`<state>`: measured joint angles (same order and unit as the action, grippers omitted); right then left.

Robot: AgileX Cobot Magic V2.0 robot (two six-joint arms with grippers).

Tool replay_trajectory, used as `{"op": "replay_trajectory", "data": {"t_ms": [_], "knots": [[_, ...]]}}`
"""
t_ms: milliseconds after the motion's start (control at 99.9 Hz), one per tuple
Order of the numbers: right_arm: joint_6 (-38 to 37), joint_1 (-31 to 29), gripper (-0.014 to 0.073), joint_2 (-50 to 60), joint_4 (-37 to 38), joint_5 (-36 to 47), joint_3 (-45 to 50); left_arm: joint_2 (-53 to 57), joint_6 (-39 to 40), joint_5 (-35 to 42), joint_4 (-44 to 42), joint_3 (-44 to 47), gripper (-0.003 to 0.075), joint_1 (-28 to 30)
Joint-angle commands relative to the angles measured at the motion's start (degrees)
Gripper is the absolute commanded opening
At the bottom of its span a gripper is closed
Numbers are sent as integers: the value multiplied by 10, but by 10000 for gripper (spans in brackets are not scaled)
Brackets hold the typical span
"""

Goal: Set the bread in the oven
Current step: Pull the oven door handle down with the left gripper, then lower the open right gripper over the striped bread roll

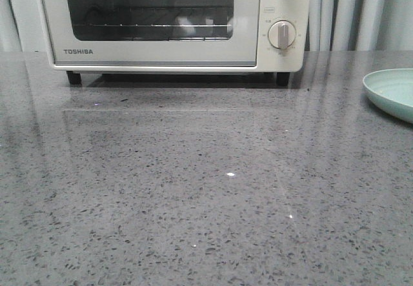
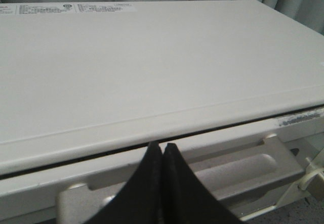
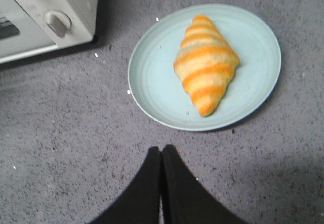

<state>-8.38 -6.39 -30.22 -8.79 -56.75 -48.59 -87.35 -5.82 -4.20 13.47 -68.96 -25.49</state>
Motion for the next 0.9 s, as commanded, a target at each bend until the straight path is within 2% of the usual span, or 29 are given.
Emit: {"op": "replay_trajectory", "data": {"t_ms": [0, 190, 380, 520, 631, 891], "knots": [[7, 1, -61, -8, -5, 33, -29, 20, 1, -32, 10, 36, -21, -5], [7, 1, -61, -8, -5, 32, -34, 69, 1, -6, 37, 141, -21, -13], [7, 1, -61, -8, -5, 32, -34, 188, 1, 12, 75, 237, -21, -64], [7, 1, -61, -8, -5, 29, -34, 286, 1, -34, 88, 248, -22, -105], [7, 1, -61, -8, -5, 30, -34, 357, 1, -35, 75, 248, -22, -131], [7, 1, -61, -69, -5, -13, -34, 489, 1, -46, 57, 248, -22, -133]]}}
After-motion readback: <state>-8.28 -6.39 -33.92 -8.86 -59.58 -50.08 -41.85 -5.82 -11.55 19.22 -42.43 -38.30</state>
